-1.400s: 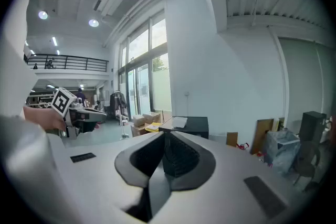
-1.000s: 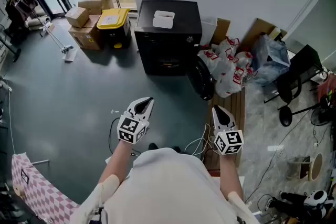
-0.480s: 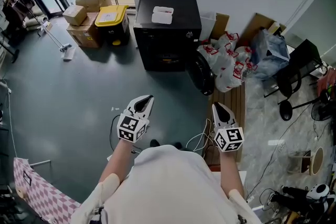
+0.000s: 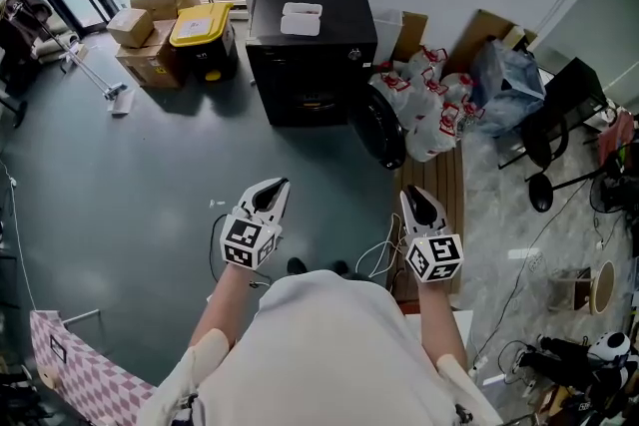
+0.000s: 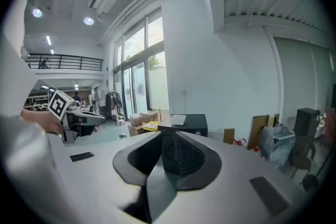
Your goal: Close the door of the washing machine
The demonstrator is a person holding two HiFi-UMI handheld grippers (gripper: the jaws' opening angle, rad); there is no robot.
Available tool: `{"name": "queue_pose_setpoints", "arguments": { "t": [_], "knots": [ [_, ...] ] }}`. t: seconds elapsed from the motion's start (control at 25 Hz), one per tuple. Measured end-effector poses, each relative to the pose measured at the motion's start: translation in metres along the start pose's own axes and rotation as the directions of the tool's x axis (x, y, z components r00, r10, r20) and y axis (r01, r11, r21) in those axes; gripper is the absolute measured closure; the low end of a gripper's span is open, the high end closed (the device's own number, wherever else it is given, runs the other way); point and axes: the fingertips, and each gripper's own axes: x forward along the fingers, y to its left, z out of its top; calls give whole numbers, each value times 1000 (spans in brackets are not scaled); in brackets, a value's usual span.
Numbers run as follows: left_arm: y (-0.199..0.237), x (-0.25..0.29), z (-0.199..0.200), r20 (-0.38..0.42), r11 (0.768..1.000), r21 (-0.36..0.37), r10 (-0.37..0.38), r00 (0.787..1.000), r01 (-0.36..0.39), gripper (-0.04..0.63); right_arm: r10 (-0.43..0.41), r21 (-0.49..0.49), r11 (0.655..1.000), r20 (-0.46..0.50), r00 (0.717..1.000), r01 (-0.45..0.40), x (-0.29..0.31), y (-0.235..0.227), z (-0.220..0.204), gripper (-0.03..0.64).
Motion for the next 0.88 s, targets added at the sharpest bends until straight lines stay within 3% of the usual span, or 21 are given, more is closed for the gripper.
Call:
{"name": "queue_pose_setpoints", "arguments": {
  "t": [0.24,0.88],
  "knots": [
    [9,-8,-5,1,999,24,-24,1000,24,586,-12,-2,1000,-15,1000,12,6,14,-2,505],
    [48,-35,-24,-10,999,11,-46,999,46,586,-68,11,998,-10,998,68,20,47,-5,505]
  ]
}}
